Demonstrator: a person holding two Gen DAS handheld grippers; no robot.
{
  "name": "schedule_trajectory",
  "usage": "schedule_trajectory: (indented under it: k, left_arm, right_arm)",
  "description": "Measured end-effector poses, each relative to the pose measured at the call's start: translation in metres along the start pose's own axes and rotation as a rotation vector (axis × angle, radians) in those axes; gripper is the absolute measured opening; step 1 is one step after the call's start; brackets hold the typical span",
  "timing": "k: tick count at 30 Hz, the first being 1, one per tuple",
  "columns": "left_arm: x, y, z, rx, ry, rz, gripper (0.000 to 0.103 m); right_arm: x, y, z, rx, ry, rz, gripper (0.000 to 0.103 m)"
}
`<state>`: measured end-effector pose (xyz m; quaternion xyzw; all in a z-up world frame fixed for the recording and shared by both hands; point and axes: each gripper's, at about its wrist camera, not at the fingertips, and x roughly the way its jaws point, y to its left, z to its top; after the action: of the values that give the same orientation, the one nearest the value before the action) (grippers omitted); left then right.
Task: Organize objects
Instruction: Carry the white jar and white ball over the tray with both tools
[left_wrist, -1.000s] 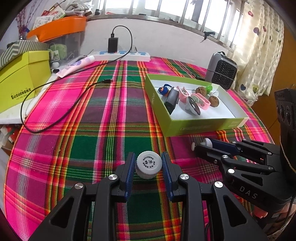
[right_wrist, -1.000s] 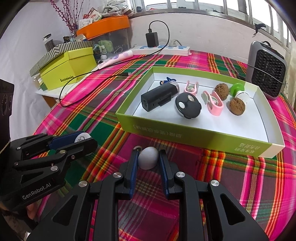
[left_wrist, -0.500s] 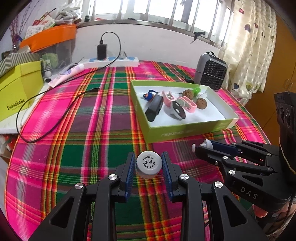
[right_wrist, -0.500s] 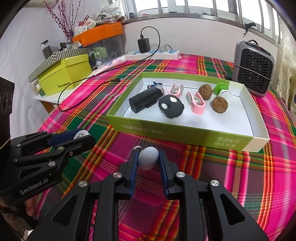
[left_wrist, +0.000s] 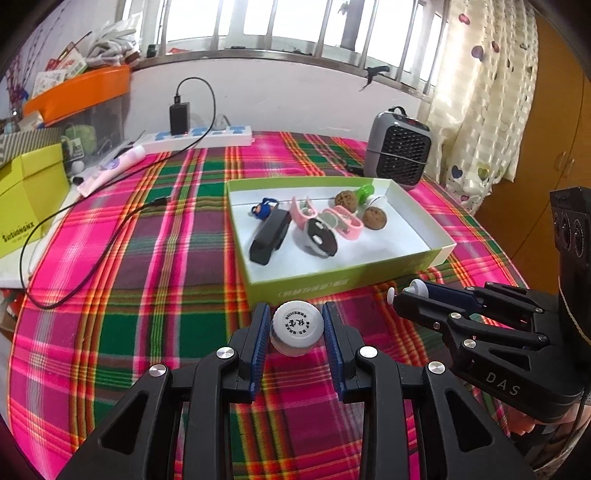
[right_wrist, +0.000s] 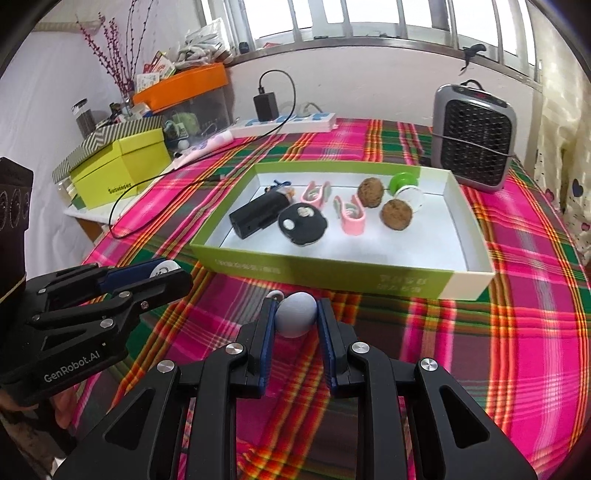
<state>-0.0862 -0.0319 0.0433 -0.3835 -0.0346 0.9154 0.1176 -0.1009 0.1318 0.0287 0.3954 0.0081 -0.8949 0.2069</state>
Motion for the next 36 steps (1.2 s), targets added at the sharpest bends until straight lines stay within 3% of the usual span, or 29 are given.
schedule_trajectory:
  k: [36]
  left_arm:
    - [0.043,-0.007,0.048,0.016,-0.003,-0.014,0.027]
  right_arm:
    - [0.016,-0.046,0.043,0.038,-0.030,-0.052,0.023]
